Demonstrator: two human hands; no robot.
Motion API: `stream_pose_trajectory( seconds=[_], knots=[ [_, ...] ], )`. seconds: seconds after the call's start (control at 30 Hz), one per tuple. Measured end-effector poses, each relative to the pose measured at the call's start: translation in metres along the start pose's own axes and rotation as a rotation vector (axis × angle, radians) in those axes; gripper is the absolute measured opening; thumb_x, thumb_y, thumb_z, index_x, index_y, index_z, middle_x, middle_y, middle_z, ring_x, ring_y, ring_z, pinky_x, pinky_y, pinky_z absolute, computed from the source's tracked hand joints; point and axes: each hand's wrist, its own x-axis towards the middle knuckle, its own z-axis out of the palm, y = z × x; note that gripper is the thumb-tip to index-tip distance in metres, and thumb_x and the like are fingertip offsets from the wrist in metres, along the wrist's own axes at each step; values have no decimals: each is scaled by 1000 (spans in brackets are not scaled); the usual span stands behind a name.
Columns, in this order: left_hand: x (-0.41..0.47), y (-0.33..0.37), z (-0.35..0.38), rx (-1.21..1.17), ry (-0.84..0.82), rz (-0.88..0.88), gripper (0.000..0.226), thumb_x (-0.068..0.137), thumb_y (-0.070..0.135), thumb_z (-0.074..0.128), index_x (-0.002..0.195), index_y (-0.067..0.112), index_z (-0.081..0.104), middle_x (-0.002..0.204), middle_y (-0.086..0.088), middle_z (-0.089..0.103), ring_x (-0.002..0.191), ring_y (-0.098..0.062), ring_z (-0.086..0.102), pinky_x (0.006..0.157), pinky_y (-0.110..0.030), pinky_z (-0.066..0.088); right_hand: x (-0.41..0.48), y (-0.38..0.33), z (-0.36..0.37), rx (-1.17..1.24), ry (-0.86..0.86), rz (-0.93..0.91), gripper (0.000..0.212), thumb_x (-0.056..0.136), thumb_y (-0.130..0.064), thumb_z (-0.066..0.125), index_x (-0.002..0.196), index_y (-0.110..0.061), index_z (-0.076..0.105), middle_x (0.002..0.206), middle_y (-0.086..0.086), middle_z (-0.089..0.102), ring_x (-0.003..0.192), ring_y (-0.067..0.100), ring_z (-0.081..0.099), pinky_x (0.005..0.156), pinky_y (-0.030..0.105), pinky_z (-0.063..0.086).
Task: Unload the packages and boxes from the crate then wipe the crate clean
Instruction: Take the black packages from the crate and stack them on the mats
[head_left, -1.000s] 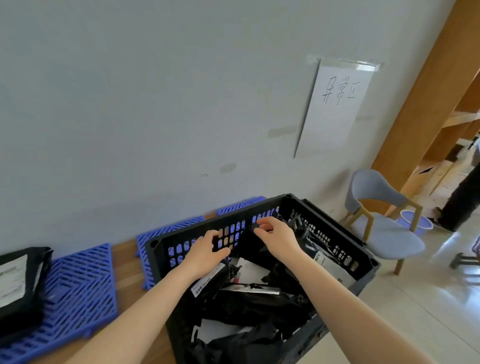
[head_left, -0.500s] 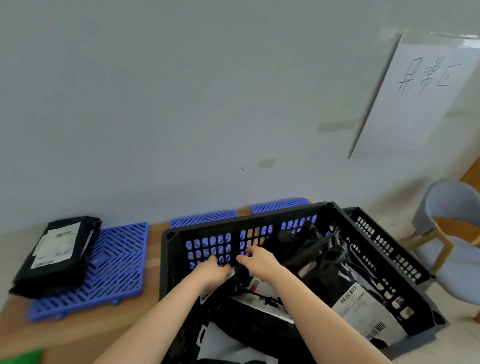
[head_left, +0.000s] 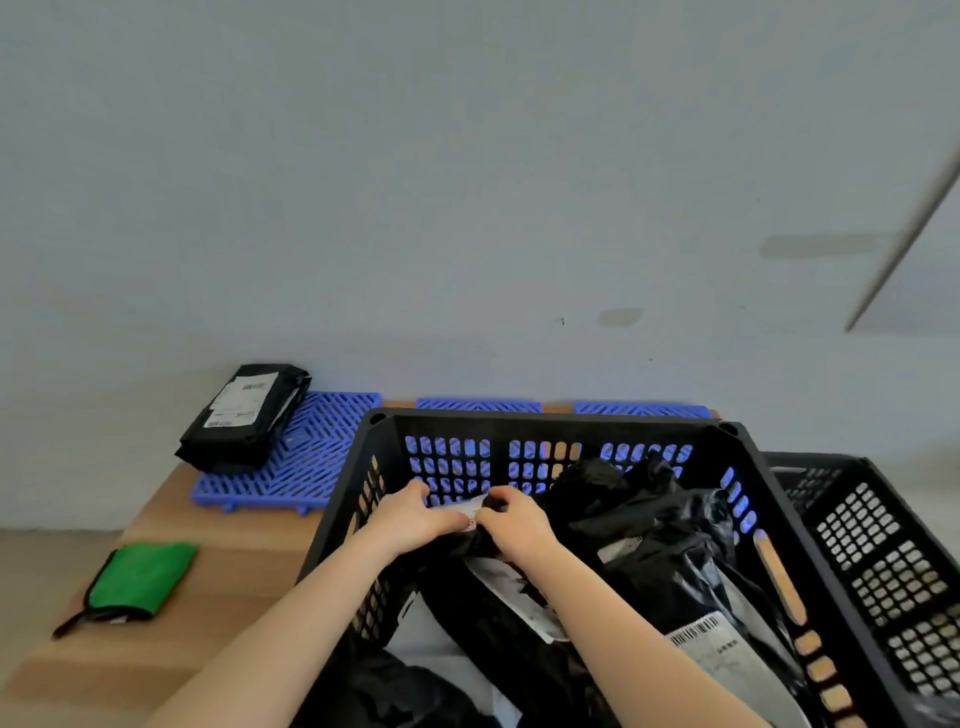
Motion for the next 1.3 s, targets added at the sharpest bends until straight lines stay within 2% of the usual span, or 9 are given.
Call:
stream_pose_trajectory(
  seconds=[0.17, 0.33, 0.47, 0.57, 0.73, 0.93, 1.03, 1.13, 1.3],
  knots=[
    [-31, 15, -19, 8, 195, 42, 90, 67, 60, 75, 142, 27, 38, 146, -10, 38, 131, -28, 42, 101, -37, 40, -24, -15, -11, 119, 86, -134, 51, 90, -24, 58, 139, -22, 45, 126, 1, 59, 96, 14, 61, 77, 24, 53],
    [-61, 21, -30, 4, 359, 170, 78, 68, 59, 74, 134, 30, 43, 127, -6, 40, 108, -21, 52, 87, -31, 45, -50, -32, -16, 193, 166, -232, 49, 91, -22, 59, 138, -23, 46, 121, -2, 61, 88, 5, 60, 67, 15, 47],
    [-81, 18, -40, -19, 469, 260, 77, 69, 61, 74, 134, 30, 45, 123, -3, 39, 105, -17, 53, 86, -31, 47, -71, -47, -14, 217, 238, -330, 49, 91, -19, 59, 138, -23, 46, 127, -2, 60, 107, 10, 59, 75, 12, 47],
    [-94, 10, -51, -61, 533, 345, 75, 71, 58, 75, 135, 29, 47, 122, -3, 40, 106, -14, 50, 83, -25, 43, -88, -62, -9, 243, 280, -401, 49, 90, -16, 60, 137, -25, 46, 127, -3, 61, 111, 10, 58, 83, 18, 48],
    [-115, -23, -72, -246, 596, 441, 70, 73, 48, 80, 134, 27, 52, 117, 4, 36, 102, -5, 42, 87, -18, 36, -117, -95, 15, 179, 307, -529, 64, 88, -11, 58, 141, -42, 38, 123, -12, 53, 106, 5, 55, 71, 13, 48],
    [-144, -85, -109, -417, 677, 549, 65, 75, 36, 82, 133, 28, 52, 124, 5, 36, 114, -7, 42, 85, -1, 32, -142, -140, 66, 68, 365, -661, 54, 86, -4, 58, 134, -28, 52, 128, -9, 49, 111, 3, 47, 80, 7, 43],
    [-150, -122, -130, -487, 696, 524, 65, 78, 39, 79, 135, 32, 49, 130, 9, 49, 119, -8, 47, 96, -19, 45, -151, -158, 95, 67, 350, -695, 53, 85, 0, 58, 129, -28, 55, 124, -12, 49, 108, 1, 46, 67, 1, 44],
    [-151, -159, -150, -549, 688, 477, 60, 80, 37, 77, 133, 36, 50, 122, 11, 58, 112, -11, 57, 81, -21, 54, -154, -173, 132, 101, 311, -717, 46, 85, -4, 60, 123, -31, 58, 118, -14, 51, 103, 1, 50, 65, 4, 47],
    [-140, -213, -175, -536, 788, 393, 66, 62, 66, 70, 123, 55, 49, 116, 20, 61, 112, -16, 58, 87, -43, 56, -141, -201, 189, 197, 227, -720, 27, 86, -21, 67, 109, -34, 61, 110, -21, 51, 103, 4, 55, 79, 26, 56]
  ],
)
